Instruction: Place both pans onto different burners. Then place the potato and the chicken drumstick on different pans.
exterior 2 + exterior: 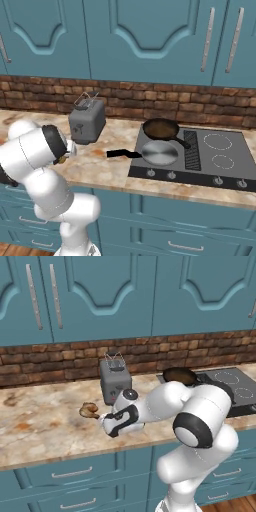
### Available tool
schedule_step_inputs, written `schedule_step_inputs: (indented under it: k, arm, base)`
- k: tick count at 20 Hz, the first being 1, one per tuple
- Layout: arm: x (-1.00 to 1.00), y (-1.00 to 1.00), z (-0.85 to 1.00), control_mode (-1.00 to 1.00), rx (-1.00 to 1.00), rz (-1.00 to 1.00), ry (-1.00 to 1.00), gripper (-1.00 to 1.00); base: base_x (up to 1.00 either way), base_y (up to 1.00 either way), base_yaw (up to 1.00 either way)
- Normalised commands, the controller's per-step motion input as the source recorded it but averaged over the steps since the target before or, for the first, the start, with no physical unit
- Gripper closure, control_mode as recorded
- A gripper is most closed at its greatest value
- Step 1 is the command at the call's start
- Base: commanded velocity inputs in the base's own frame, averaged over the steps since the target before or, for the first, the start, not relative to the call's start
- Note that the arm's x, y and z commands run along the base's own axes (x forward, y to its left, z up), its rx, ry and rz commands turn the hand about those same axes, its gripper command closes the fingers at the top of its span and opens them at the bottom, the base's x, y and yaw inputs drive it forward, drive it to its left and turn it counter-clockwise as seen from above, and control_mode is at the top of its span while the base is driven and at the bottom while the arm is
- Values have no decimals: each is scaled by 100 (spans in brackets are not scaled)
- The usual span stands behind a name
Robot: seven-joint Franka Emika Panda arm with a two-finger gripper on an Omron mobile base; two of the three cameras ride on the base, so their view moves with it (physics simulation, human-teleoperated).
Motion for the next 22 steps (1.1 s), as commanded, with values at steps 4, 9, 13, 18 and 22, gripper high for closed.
schedule_step_inputs:
  k: [4,9,13,18,22]
  arm:
    - [5,13,-37,-100,5,0,0,-100]
    - [11,40,-61,-100,0,0,0,100]
    - [0,9,-18,-100,-1,0,-1,100]
    - [-11,0,11,-100,-1,0,-11,100]
    - [-23,-5,42,-100,0,-2,-17,100]
  base:
    - [0,0,0]
    - [0,0,0]
    - [0,0,0]
    - [0,0,0]
    - [0,0,0]
